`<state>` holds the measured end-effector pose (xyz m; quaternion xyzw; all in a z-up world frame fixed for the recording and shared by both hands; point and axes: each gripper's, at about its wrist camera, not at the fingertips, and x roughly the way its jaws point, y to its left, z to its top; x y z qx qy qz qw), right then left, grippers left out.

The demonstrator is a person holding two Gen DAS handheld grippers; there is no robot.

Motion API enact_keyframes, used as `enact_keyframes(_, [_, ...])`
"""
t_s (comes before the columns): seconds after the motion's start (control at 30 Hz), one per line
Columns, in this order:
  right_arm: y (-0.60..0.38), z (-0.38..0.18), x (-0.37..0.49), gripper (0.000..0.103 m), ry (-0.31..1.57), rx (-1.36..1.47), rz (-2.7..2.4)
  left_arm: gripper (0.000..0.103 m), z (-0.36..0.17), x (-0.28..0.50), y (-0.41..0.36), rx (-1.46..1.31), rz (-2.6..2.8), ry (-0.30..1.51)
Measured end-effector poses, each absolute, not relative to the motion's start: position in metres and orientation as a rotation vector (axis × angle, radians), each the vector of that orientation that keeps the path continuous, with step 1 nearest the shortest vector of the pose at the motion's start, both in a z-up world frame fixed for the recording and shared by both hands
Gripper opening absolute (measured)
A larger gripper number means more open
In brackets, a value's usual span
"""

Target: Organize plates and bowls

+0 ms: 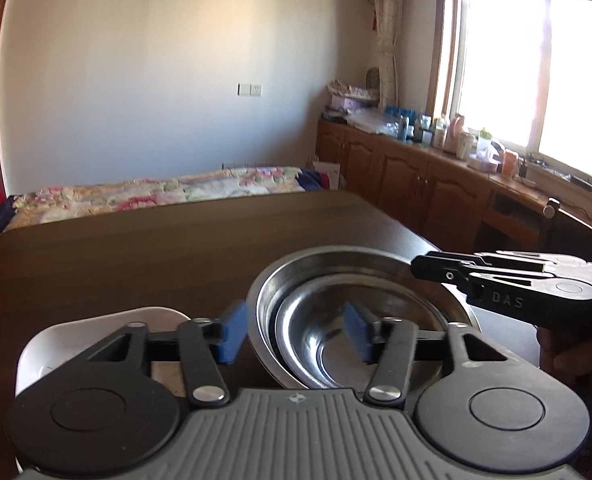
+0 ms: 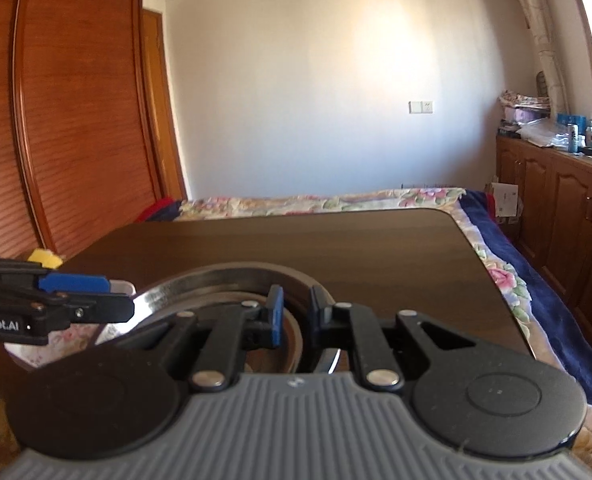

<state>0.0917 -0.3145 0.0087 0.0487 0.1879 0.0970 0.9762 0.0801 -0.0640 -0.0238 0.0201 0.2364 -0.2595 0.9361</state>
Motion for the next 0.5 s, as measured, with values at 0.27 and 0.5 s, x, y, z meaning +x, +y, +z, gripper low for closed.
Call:
enact_keyframes(0.27, [-0.322, 0.002, 0.084, 0.055, 0.334, 0.126, 0.161, 0.095, -0.031, 0.074, -0.06, 0.029, -0.481, 0.422])
enact_keyframes(0.5, [-0.321, -0.006, 0.083, 0.081, 0.328, 0.127, 0.161, 0.099, -0.043, 0.072, -0.06, 0.02, -0.454, 0.406])
